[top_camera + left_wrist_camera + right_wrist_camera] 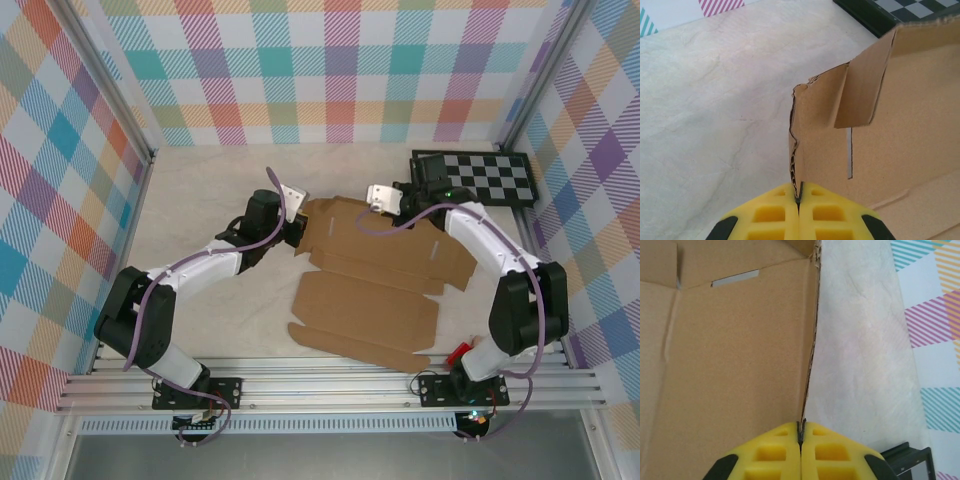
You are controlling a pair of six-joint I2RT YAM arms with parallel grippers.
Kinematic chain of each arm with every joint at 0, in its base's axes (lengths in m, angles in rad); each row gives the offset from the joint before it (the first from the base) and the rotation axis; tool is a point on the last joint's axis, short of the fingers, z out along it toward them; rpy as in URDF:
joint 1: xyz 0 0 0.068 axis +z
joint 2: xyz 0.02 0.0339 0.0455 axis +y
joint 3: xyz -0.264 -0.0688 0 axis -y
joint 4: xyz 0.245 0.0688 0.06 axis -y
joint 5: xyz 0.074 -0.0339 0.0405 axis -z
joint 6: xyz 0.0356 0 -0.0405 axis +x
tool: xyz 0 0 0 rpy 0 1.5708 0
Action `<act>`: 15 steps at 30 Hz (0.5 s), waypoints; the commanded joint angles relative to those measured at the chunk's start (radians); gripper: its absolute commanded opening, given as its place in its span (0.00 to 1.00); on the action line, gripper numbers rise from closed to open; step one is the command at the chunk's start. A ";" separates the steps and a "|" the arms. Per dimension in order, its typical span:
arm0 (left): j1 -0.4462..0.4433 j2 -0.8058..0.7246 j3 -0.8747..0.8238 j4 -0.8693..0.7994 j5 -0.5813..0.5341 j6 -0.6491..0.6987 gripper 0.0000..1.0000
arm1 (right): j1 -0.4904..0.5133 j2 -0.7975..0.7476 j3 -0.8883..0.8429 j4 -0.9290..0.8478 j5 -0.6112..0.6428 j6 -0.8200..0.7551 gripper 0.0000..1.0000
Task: Fold the paper box
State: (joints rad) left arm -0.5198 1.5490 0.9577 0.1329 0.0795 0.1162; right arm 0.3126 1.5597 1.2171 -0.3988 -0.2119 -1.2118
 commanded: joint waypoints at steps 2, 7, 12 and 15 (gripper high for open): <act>-0.004 -0.017 0.025 0.060 -0.039 -0.073 0.00 | 0.070 -0.093 -0.198 0.288 0.128 -0.112 0.00; 0.010 -0.012 0.041 0.080 -0.049 -0.106 0.00 | 0.141 -0.094 -0.390 0.747 0.330 -0.302 0.00; 0.013 -0.028 0.045 0.079 -0.010 -0.109 0.00 | 0.152 -0.062 -0.376 0.909 0.417 -0.338 0.00; 0.014 -0.055 0.019 0.080 0.047 -0.118 0.08 | 0.155 -0.051 -0.357 0.944 0.421 -0.367 0.00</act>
State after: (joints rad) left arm -0.5121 1.5444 0.9668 0.1677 0.0631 0.0177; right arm 0.4622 1.4940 0.8307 0.4057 0.1509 -1.5047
